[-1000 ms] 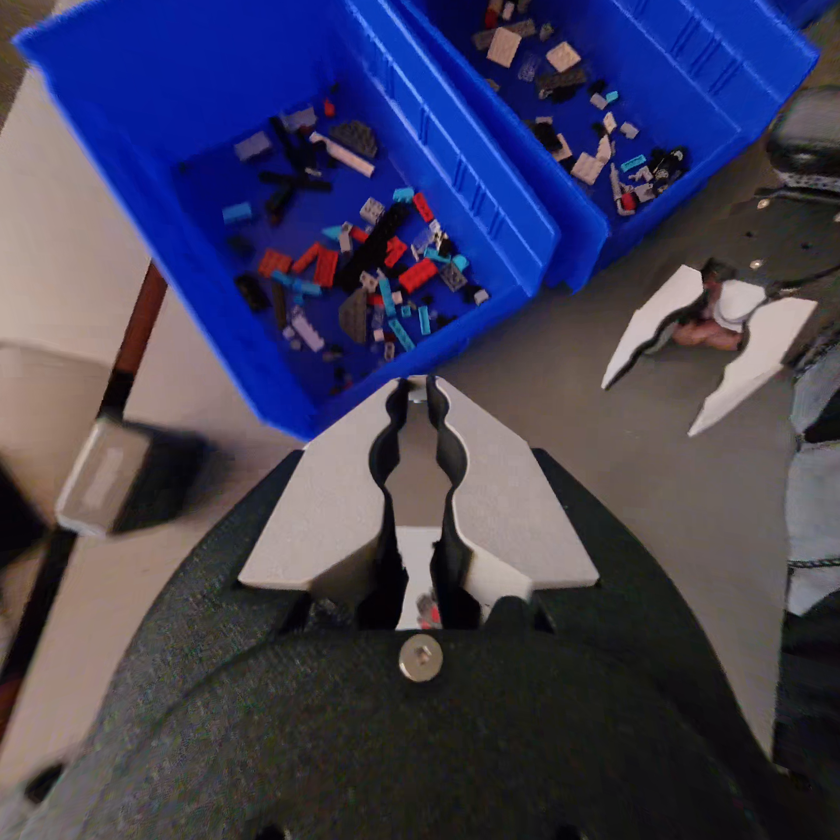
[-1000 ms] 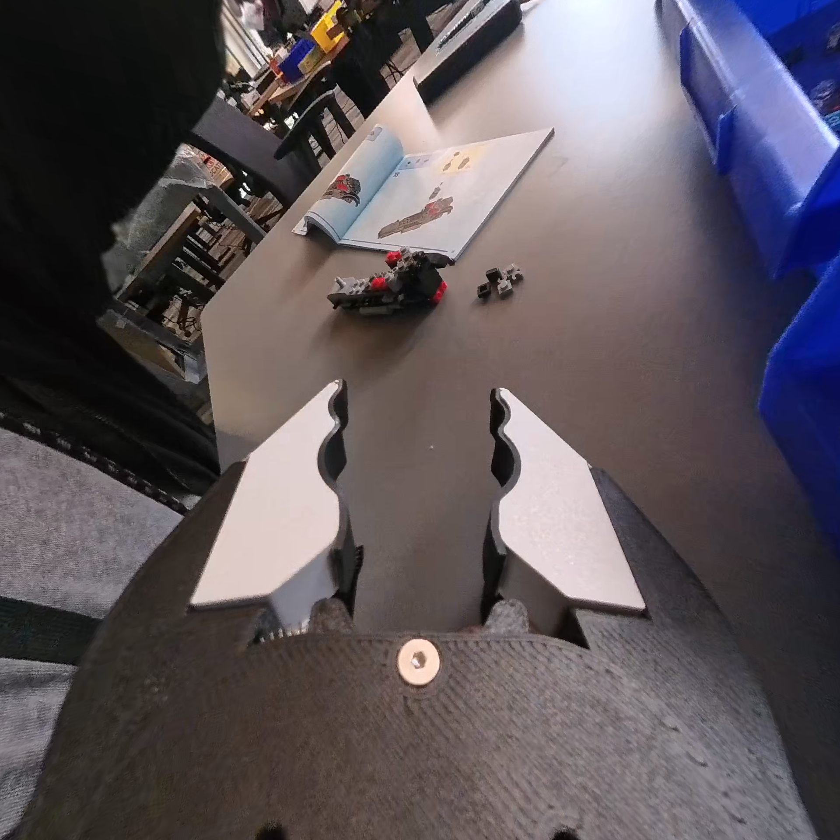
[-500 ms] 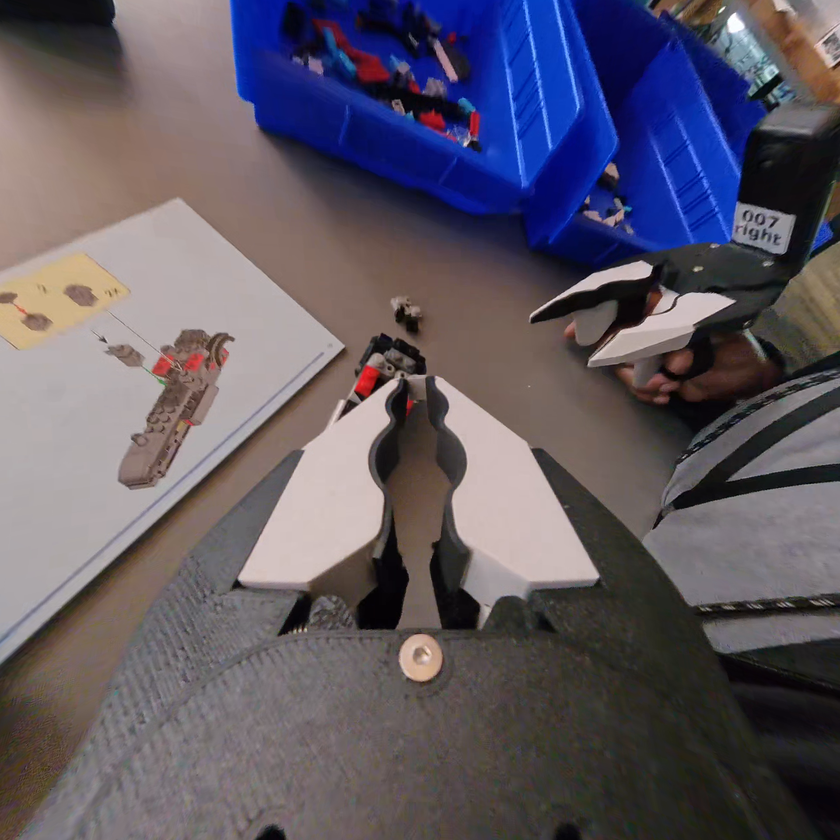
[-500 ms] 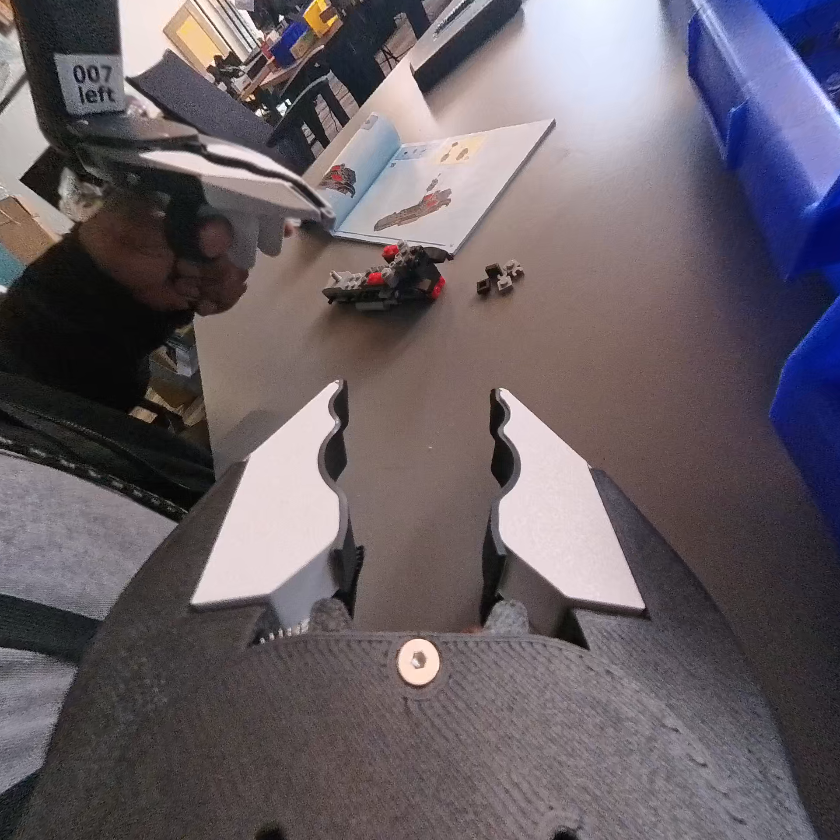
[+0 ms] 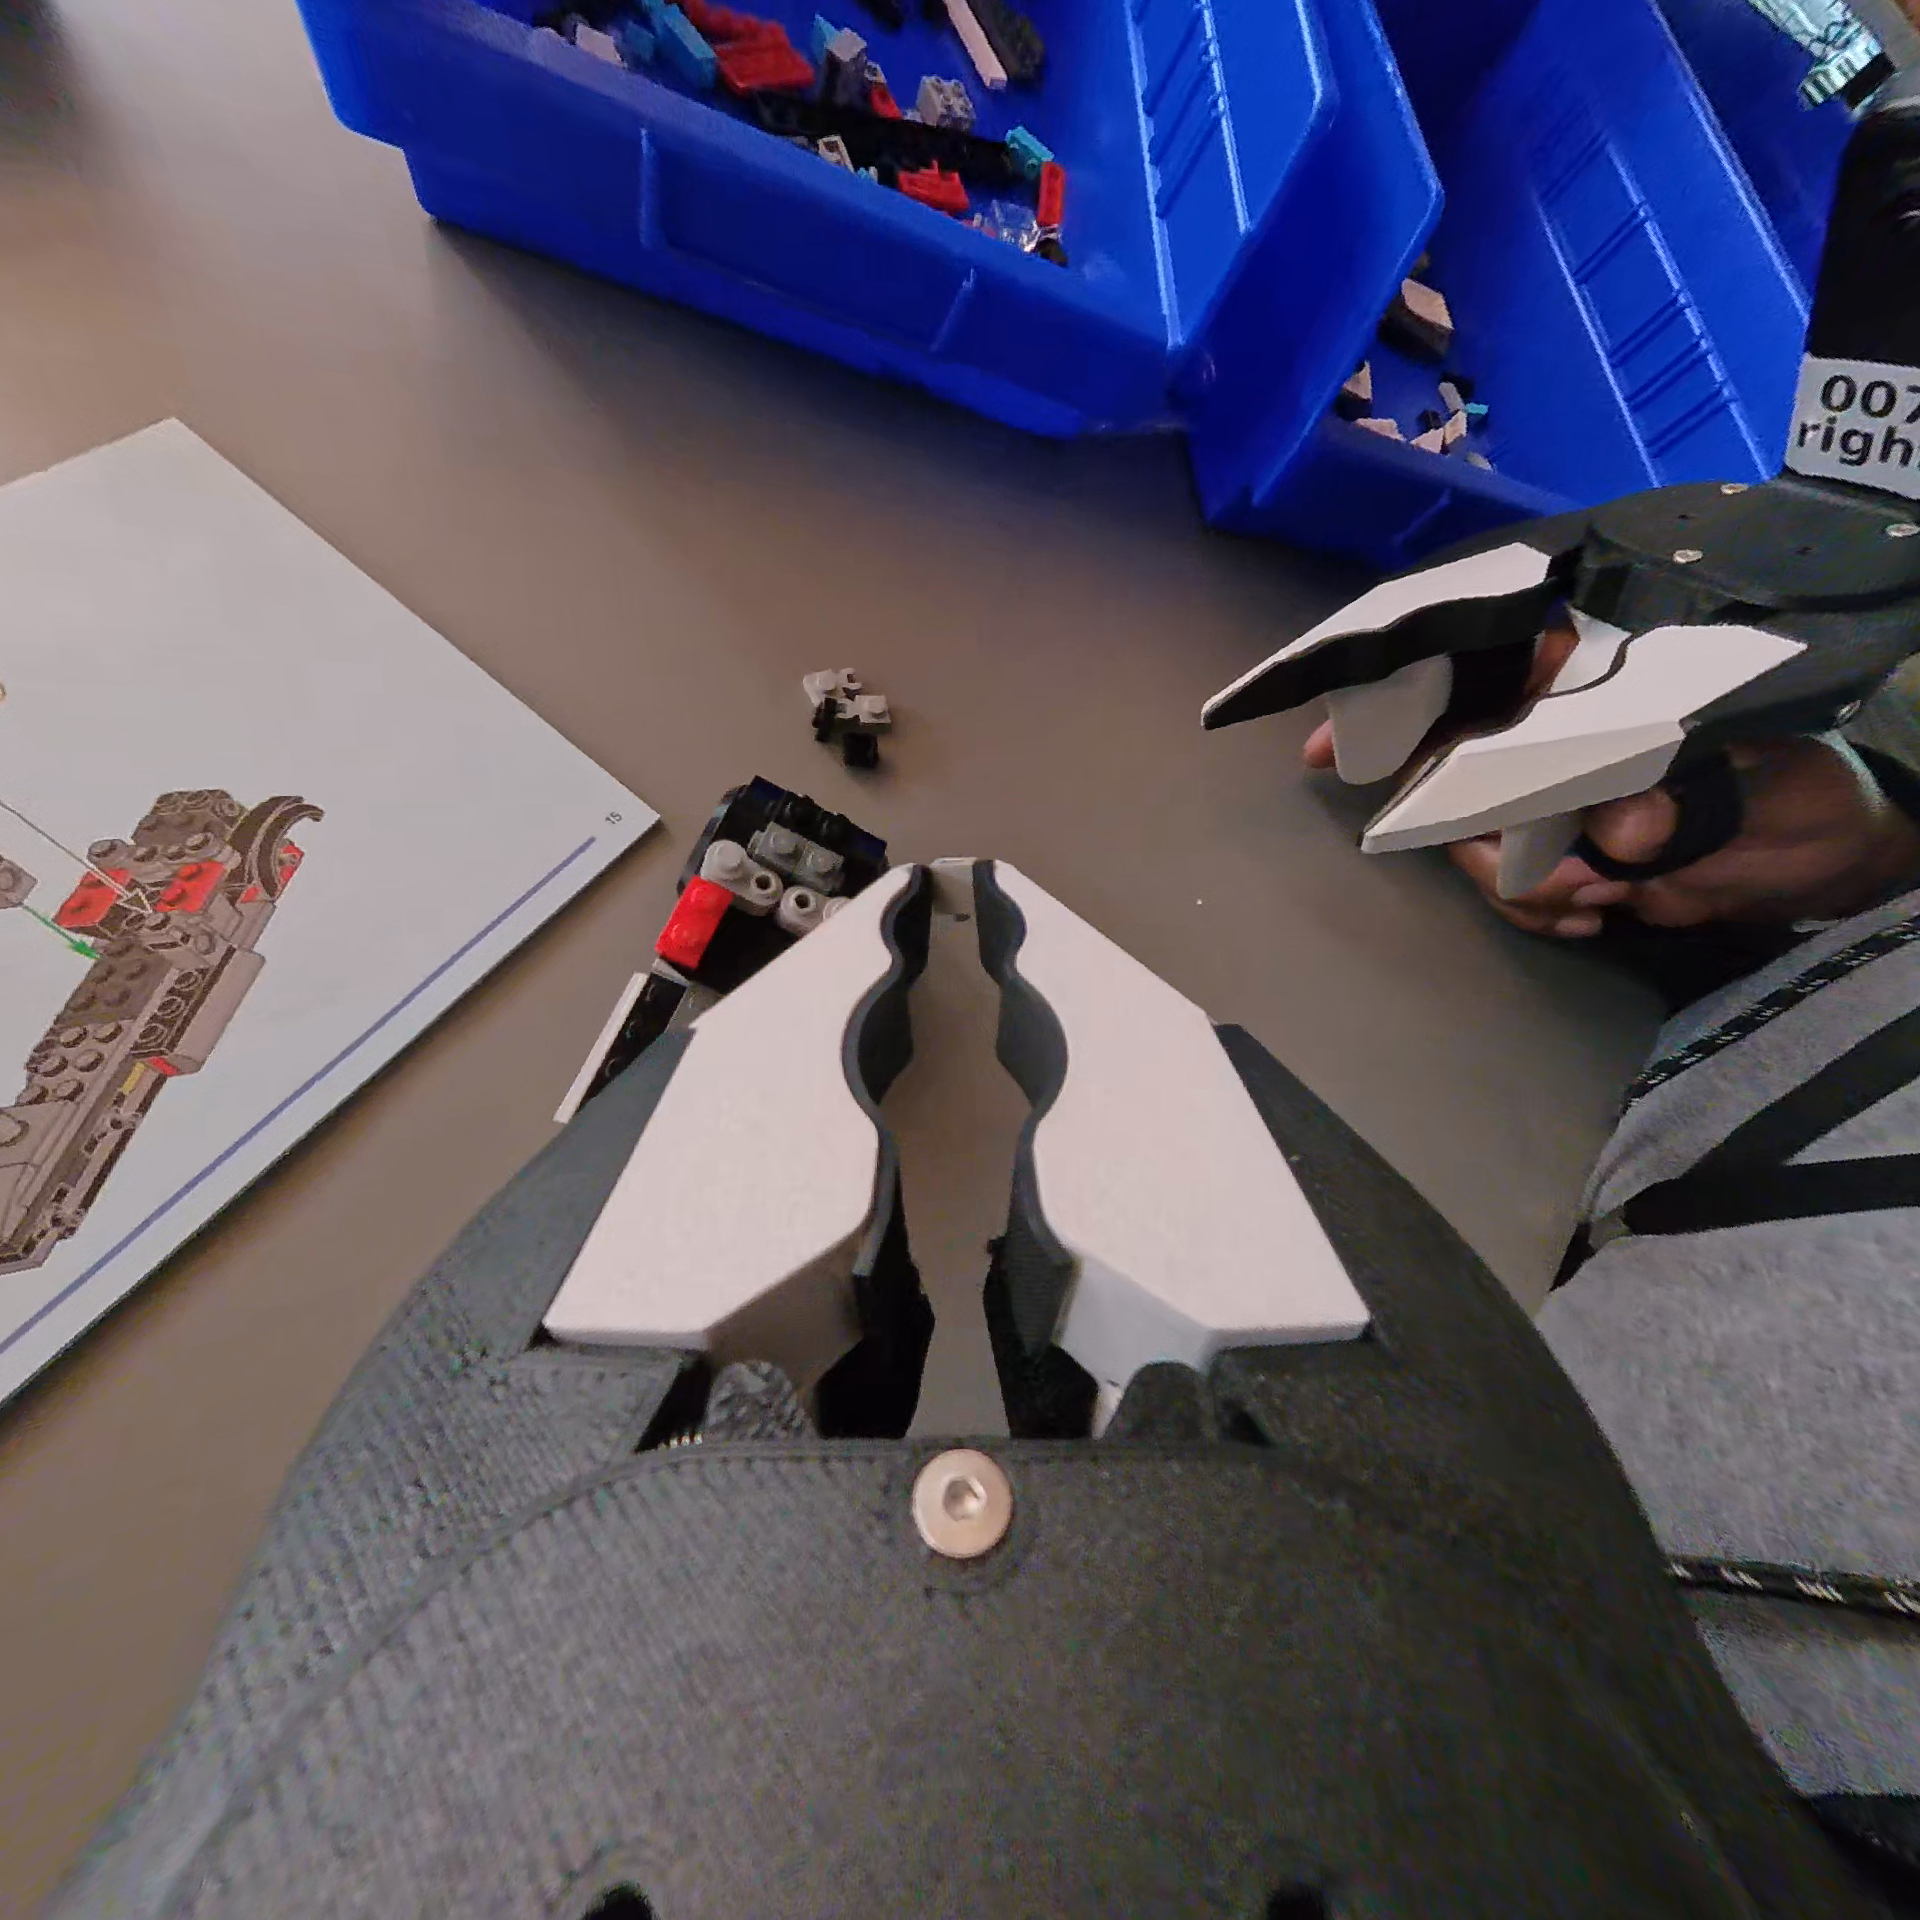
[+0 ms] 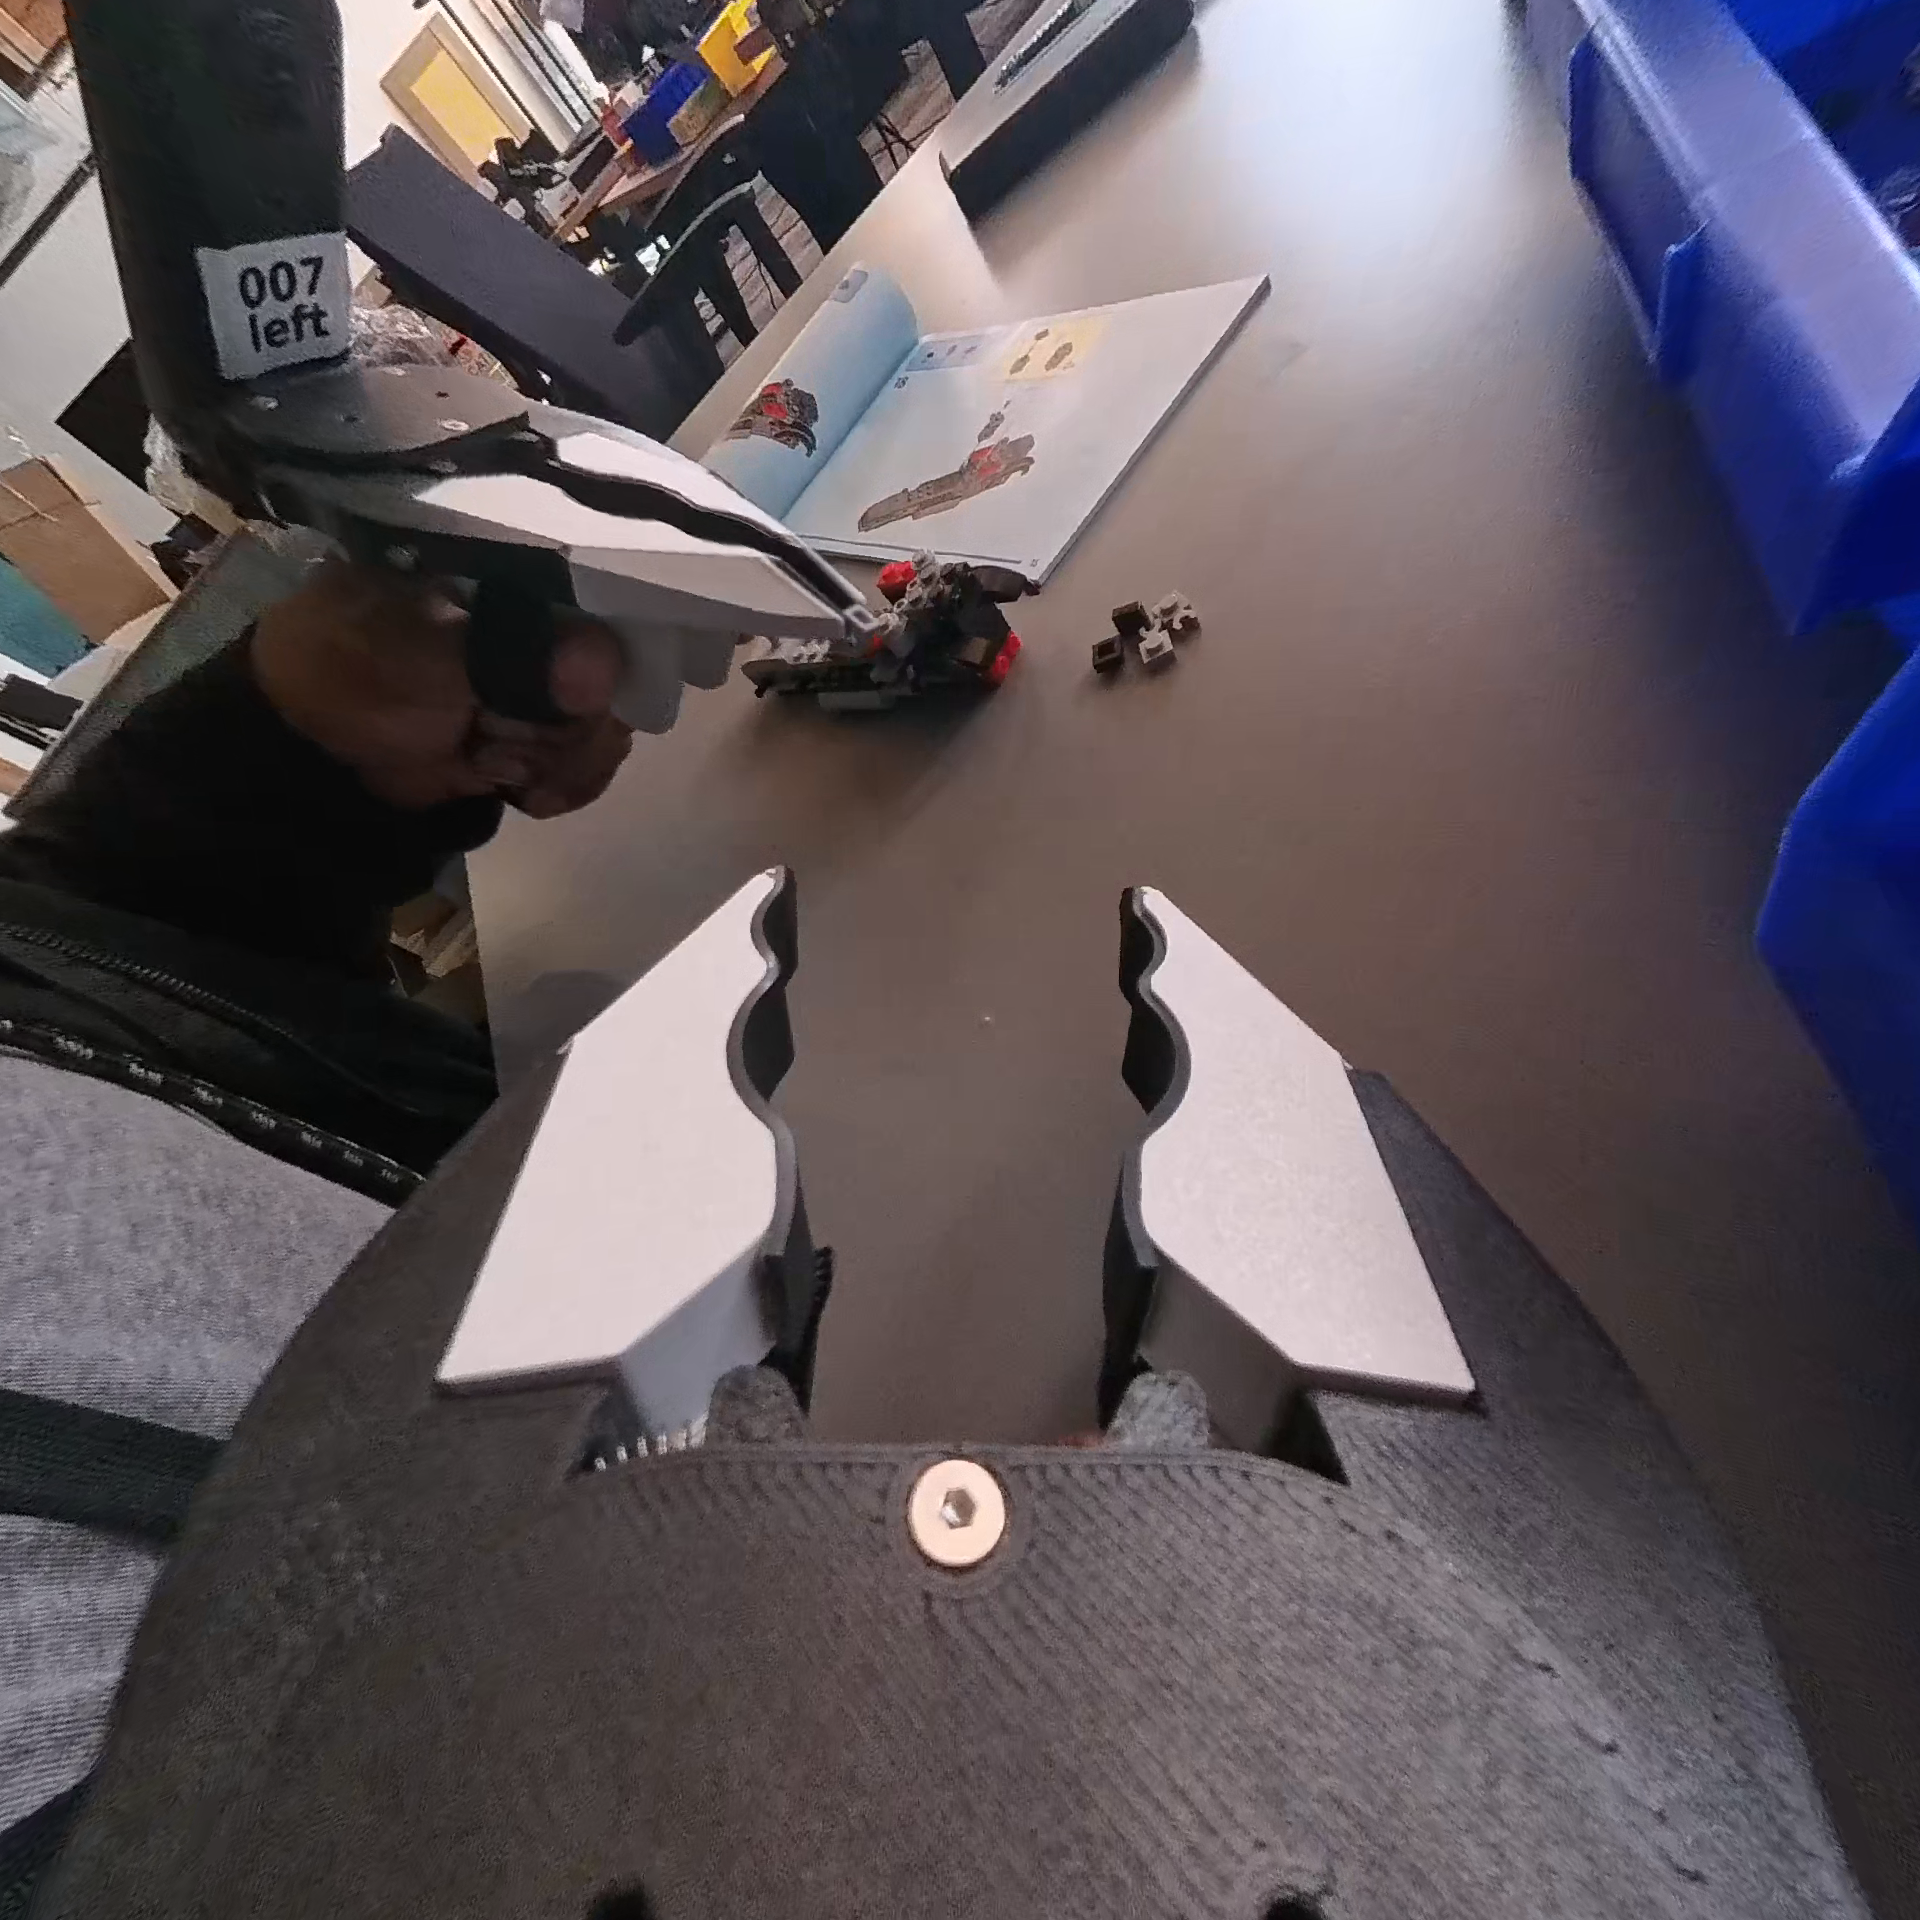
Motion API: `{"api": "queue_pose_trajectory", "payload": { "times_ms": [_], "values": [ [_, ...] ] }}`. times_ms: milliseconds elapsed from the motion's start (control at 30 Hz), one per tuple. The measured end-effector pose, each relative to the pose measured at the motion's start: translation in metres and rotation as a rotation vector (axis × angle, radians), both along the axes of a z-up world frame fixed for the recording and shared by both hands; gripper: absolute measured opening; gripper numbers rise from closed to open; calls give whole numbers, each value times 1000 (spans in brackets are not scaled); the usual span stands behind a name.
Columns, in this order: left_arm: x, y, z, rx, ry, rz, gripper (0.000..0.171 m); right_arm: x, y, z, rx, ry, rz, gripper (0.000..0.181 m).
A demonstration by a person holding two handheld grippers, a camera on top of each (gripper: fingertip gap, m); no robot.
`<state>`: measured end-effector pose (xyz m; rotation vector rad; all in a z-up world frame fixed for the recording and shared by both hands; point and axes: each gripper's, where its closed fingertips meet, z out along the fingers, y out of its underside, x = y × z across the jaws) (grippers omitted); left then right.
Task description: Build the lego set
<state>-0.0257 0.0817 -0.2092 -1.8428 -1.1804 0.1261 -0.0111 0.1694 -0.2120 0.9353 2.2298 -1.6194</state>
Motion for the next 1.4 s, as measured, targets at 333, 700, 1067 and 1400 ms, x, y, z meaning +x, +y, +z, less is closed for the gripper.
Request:
{"api": "queue_pose_trajectory", "payload": {
  "times_ms": [333, 700, 1067, 1400],
  "values": [
    [10, -10, -25, -124, -41, 35, 8, 0, 0, 0, -4, -2, 1, 63],
    [17, -15, -34, -162, -46, 54, 8, 0, 0, 1, -4, 2, 0, 63],
    [19, -16, -36, -132, -56, 57, 10, 0, 0, 0, -1, 0, 0, 63],
    [21, -27, -14, -51, 12, 80, 15, 0, -1, -1, 5, -1, 1, 63]
  ]
}}
